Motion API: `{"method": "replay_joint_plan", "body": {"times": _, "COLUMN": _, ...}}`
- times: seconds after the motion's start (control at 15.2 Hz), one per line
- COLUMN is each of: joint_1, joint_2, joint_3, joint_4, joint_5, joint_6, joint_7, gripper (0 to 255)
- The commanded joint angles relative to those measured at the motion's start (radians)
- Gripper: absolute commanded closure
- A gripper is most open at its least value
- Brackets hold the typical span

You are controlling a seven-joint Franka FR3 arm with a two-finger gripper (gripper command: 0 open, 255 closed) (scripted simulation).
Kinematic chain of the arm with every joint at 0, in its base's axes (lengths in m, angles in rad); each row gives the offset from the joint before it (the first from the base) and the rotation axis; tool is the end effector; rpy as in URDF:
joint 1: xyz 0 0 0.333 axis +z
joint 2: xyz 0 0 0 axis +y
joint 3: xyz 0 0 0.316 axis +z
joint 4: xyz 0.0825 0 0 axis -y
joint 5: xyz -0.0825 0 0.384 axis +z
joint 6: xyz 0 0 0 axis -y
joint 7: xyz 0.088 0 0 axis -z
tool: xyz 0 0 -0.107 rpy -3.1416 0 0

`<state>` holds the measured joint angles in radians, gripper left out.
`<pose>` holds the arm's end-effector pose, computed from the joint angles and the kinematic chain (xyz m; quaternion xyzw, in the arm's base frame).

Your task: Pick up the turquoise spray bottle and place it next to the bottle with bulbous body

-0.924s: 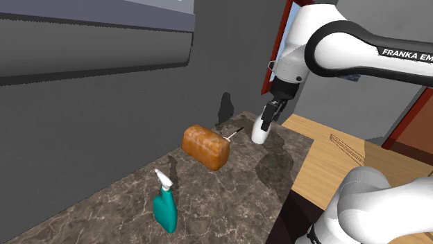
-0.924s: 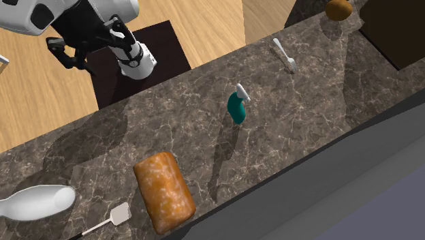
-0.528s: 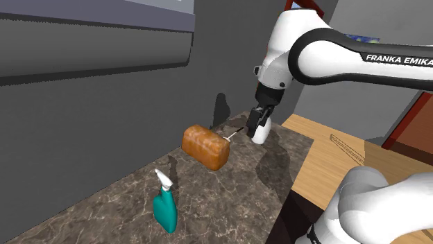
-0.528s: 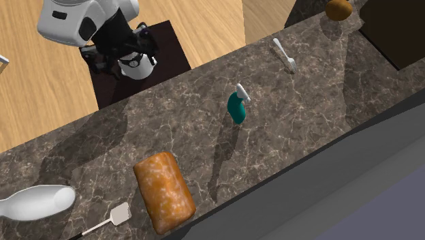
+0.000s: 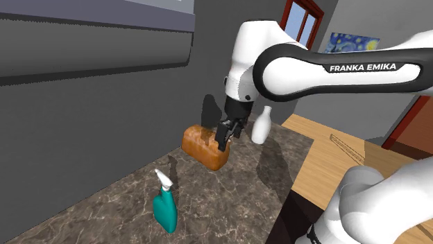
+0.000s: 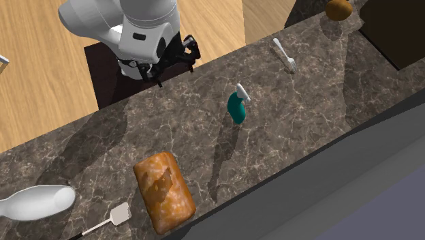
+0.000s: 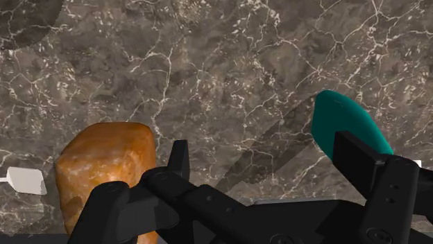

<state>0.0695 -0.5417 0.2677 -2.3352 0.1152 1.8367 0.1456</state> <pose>0.3679 0.1520 0.5300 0.9978 0.0639 0.0170 0.0091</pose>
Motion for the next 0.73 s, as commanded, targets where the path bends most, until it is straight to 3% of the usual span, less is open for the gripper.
{"method": "replay_joint_plan", "body": {"times": 0.0, "joint_1": 0.009, "joint_2": 0.060, "joint_3": 0.040, "joint_4": 0.025, "joint_5": 0.008, "joint_6": 0.034, "joint_7": 0.041, "gripper": 0}}
{"method": "replay_joint_plan", "body": {"times": 0.66, "joint_1": 0.037, "joint_2": 0.397, "joint_3": 0.208, "joint_4": 0.230, "joint_5": -0.051, "joint_6": 0.143, "joint_7": 0.244, "gripper": 0}}
